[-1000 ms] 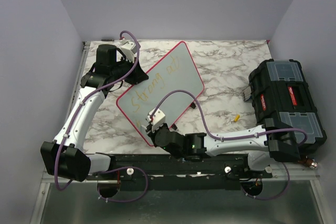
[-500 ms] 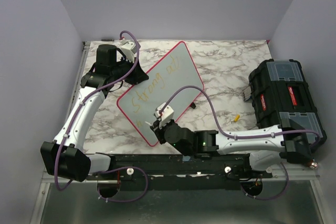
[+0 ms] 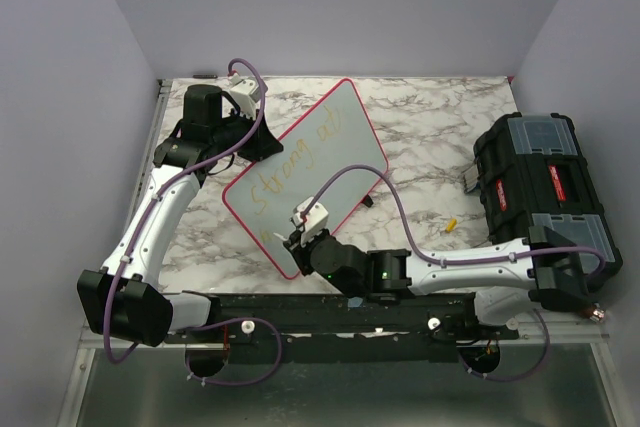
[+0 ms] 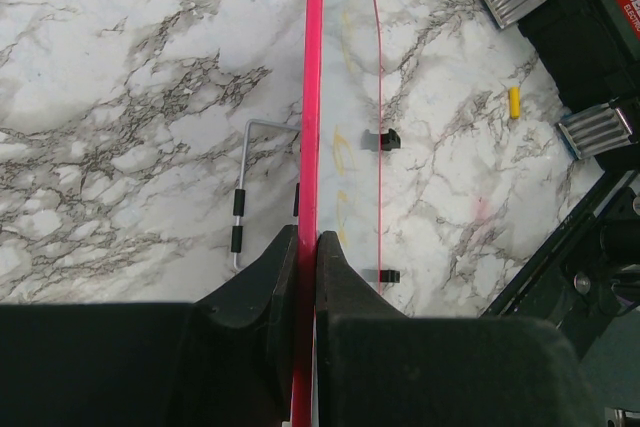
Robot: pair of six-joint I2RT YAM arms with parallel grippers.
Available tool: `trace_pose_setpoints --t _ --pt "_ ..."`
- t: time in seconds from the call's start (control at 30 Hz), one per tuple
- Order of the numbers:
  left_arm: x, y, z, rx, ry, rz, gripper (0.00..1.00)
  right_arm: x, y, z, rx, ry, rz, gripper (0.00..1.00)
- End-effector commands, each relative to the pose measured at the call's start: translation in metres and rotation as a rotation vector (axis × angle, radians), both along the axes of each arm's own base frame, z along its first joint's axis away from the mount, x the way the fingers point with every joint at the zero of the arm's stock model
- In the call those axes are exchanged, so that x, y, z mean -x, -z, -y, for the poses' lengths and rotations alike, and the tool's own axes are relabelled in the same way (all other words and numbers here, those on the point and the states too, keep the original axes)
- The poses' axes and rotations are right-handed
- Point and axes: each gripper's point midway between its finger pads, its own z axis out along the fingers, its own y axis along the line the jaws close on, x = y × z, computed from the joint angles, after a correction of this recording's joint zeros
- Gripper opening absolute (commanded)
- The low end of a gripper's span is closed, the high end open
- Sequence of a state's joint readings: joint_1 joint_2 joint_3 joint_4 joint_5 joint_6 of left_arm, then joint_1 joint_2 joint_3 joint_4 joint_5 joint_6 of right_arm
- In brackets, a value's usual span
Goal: Write a sentence on the whiteboard
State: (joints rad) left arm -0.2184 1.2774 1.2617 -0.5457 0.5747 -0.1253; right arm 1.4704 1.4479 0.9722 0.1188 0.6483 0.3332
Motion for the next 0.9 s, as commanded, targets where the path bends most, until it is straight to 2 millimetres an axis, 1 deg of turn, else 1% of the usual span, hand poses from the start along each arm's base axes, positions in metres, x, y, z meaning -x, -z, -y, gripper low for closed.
trace_pose_setpoints --t 0.0,0.37,0.57,0.7,0.87 --pt "-0.005 0.006 -0.008 -0.073 -0.026 0.024 0.0 -0.005 0.004 -0.007 -0.019 0.005 -0.013 0.01" --pt "-0.004 0.005 -0.009 -0.076 -0.028 0.027 0.0 -0.018 0.012 -0.012 -0.001 0.006 -0.012 0.01" --pt "-0.005 0.006 -0.009 -0.076 -0.027 0.025 0.0 -0.02 0.018 -0.015 0.007 -0.003 -0.021 0.01" --pt "-0.005 0.006 -0.009 -0.076 -0.027 0.025 0.0 -0.022 0.021 -0.012 0.013 0.011 -0.019 0.01" --pt "-0.005 0.006 -0.009 -0.077 -0.027 0.025 0.0 -0.033 0.017 -0.004 0.008 0.051 -0.014 0.01"
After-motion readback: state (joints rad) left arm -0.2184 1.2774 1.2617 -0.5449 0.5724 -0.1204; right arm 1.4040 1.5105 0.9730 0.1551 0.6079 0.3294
